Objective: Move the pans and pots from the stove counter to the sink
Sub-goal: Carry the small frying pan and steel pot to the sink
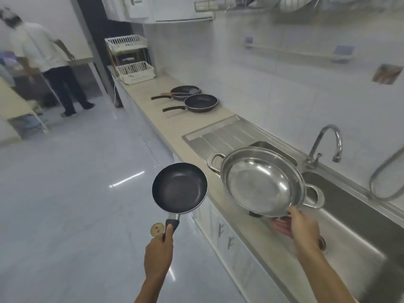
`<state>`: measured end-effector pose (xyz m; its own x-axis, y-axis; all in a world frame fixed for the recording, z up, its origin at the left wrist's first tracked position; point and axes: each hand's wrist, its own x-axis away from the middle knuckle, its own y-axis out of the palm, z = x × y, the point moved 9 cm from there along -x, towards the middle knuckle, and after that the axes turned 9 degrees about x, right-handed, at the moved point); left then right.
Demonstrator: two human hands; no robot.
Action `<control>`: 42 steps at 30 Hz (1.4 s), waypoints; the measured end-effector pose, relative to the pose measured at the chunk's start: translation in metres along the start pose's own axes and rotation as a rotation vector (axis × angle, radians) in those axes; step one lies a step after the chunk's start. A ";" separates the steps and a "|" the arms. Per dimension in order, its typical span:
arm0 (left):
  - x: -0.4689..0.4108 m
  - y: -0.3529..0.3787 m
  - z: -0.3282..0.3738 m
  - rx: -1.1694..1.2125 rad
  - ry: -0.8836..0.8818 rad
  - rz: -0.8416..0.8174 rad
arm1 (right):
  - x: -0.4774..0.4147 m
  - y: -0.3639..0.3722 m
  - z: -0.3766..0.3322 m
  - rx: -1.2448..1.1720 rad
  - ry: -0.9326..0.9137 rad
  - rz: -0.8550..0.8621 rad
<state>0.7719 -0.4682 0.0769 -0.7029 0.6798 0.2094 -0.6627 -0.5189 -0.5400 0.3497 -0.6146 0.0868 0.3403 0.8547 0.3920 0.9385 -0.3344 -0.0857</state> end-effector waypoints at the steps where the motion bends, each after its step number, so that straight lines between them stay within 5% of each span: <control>1: -0.027 0.000 0.008 -0.018 0.009 -0.004 | -0.011 0.015 -0.008 0.001 -0.006 0.027; 21: -0.534 0.172 0.204 -0.252 0.224 -0.355 | -0.296 0.313 -0.104 -0.178 0.109 0.322; 33: -0.717 0.324 0.301 -0.325 0.318 -0.649 | -0.394 0.385 -0.098 -0.207 0.274 0.629; 42: -0.769 0.370 0.320 -0.403 0.410 -0.748 | -0.412 0.424 -0.084 -0.283 0.315 0.743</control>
<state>0.9847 -1.3488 -0.0226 0.0651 0.9329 0.3542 -0.7117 0.2923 -0.6388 0.6031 -1.1414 -0.0343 0.7903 0.2384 0.5645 0.4142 -0.8867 -0.2053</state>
